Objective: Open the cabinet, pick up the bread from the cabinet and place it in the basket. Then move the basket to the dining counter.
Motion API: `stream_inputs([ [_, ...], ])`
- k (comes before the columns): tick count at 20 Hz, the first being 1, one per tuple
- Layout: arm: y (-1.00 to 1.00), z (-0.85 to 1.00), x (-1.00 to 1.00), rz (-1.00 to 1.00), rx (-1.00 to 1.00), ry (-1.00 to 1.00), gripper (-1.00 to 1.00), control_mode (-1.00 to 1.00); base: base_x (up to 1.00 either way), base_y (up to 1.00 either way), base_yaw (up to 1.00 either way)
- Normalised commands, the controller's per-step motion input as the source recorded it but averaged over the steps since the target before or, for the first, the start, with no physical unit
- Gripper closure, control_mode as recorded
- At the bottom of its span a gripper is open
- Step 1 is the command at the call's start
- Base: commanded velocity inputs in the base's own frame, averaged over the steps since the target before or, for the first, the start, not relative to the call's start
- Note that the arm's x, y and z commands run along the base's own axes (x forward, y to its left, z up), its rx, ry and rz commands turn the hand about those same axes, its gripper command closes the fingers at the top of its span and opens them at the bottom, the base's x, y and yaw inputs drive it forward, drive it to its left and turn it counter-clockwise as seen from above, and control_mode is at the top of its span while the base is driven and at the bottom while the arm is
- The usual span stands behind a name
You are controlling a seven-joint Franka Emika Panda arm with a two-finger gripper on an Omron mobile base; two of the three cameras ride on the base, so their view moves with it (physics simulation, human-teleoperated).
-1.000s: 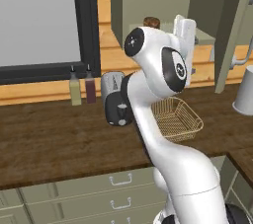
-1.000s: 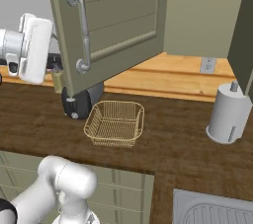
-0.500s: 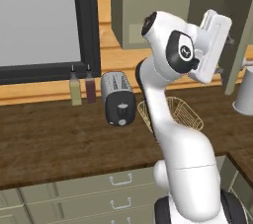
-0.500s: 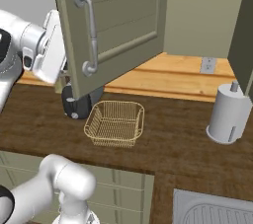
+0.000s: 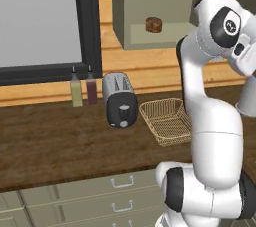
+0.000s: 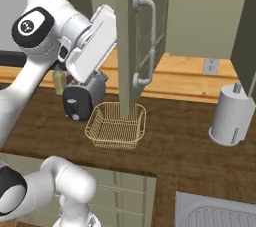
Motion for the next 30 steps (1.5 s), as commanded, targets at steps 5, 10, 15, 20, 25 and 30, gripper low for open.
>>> stream_inputs([
  [5,-0.64,-0.09,0.09,-0.23,0.14,-0.23,-1.0,-1.0,0.0,0.0,0.0],
  [10,0.76,-0.21,0.06,-0.02,0.07,-0.42,-1.0,-1.0,0.0,0.0,0.0],
  [15,1.0,-0.22,0.03,0.03,0.01,-0.4,-1.0,-1.0,0.0,0.0,0.0],
  [20,0.95,-0.02,0.01,0.3,0.0,-0.25,-1.0,-1.0,0.0,0.0,0.0],
  [25,0.5,0.0,0.0,0.56,0.0,-0.02,-1.0,-1.0,0.0,0.0,0.0],
  [30,0.15,0.0,0.0,0.71,-0.05,0.02,-1.0,-1.0,0.0,0.0,0.0],
])
